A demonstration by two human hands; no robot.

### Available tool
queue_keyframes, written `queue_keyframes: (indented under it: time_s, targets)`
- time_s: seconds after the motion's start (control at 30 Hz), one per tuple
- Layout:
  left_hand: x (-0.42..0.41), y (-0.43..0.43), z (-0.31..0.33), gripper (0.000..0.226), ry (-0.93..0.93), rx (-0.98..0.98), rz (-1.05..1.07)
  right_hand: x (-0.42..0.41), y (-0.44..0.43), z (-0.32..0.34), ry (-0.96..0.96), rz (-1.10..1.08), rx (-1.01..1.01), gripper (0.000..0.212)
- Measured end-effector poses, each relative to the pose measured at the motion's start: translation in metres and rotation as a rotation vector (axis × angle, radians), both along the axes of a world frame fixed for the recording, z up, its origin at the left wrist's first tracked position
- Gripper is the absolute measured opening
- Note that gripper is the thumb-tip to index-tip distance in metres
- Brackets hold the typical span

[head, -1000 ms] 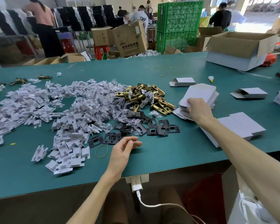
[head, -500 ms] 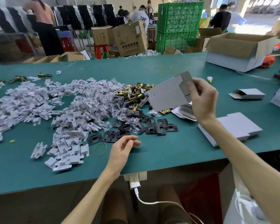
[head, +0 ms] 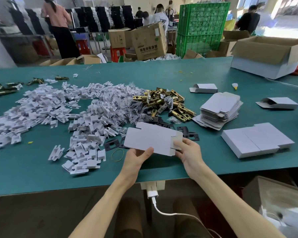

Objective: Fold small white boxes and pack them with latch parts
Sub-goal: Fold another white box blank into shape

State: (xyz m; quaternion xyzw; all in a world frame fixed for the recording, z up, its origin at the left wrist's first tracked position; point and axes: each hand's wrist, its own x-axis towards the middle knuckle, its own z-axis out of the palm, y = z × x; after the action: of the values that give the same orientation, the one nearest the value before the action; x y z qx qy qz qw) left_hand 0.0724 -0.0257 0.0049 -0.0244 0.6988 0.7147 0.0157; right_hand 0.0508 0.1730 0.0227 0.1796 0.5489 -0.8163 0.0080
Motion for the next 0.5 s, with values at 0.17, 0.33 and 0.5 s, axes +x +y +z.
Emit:
queue_keyframes:
  time_s: [0.17, 0.33, 0.5]
  targets:
    - [-0.003, -0.006, 0.001, 0.053, -0.001, 0.247, -0.134, 0.006, 0.001, -0.001, 0.014, 0.098, -0.01, 0.039]
    - [-0.004, -0.007, 0.003, 0.074, -0.059, 0.445, -0.134, 0.007, 0.004, 0.001, -0.008, 0.188, 0.013, 0.05]
    - [-0.005, -0.016, 0.001, 0.104, -0.082, 0.489, -0.285, 0.003, 0.012, 0.0, -0.006, 0.366, -0.078, 0.05]
